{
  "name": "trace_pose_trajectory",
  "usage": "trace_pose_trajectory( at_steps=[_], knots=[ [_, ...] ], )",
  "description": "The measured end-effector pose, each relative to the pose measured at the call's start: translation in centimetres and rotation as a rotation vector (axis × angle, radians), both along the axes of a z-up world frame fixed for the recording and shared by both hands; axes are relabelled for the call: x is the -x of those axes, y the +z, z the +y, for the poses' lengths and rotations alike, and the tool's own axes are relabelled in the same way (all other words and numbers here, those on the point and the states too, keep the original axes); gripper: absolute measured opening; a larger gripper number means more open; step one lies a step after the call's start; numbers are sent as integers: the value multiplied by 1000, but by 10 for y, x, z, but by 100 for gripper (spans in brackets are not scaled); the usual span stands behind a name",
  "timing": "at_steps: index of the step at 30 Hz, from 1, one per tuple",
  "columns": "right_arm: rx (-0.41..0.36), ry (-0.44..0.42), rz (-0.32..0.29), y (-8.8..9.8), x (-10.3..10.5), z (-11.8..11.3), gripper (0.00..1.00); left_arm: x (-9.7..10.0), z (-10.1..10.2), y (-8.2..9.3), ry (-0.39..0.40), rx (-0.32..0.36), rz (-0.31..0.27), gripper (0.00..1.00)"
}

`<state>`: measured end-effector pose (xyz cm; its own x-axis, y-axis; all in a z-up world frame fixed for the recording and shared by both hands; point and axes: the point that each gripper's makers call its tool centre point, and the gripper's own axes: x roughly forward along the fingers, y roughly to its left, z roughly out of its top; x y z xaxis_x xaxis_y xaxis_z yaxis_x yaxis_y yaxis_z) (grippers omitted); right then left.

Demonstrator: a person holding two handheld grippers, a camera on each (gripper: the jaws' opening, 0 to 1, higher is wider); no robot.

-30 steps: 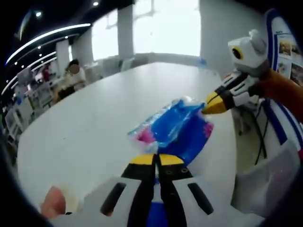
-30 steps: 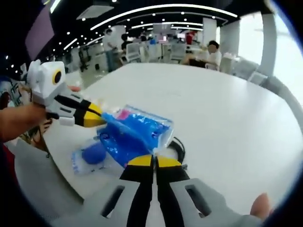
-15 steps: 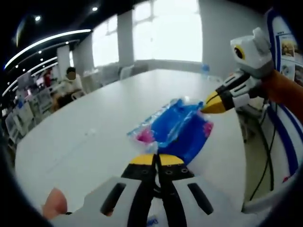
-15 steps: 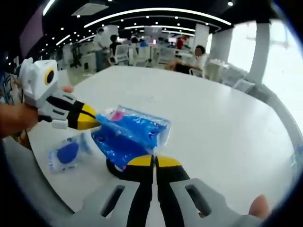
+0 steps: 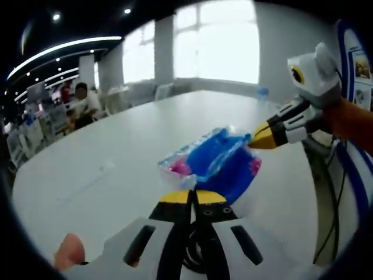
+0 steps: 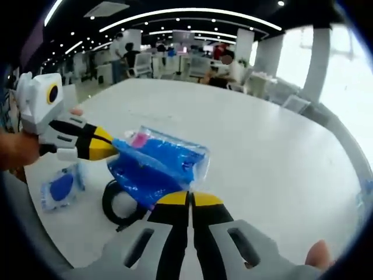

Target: Arrange the tabletop items into an orderly group along one side of the table until the central work area is clear of visible clutter.

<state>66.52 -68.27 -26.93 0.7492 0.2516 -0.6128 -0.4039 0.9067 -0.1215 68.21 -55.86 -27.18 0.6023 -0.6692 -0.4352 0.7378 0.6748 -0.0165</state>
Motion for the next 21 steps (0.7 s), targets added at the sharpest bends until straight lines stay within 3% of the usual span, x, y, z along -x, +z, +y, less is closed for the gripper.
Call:
trace_pose_trajectory(
  at_steps=[7, 21],
  knots=[
    [23, -8, 4, -12, -25, -15, 1, -17, -16, -10, -8, -23, 19, 0],
    [42, 5, 72, -59, -57, -25, 1, -42, -26, -59, -4, -80, 97, 0]
  ],
)
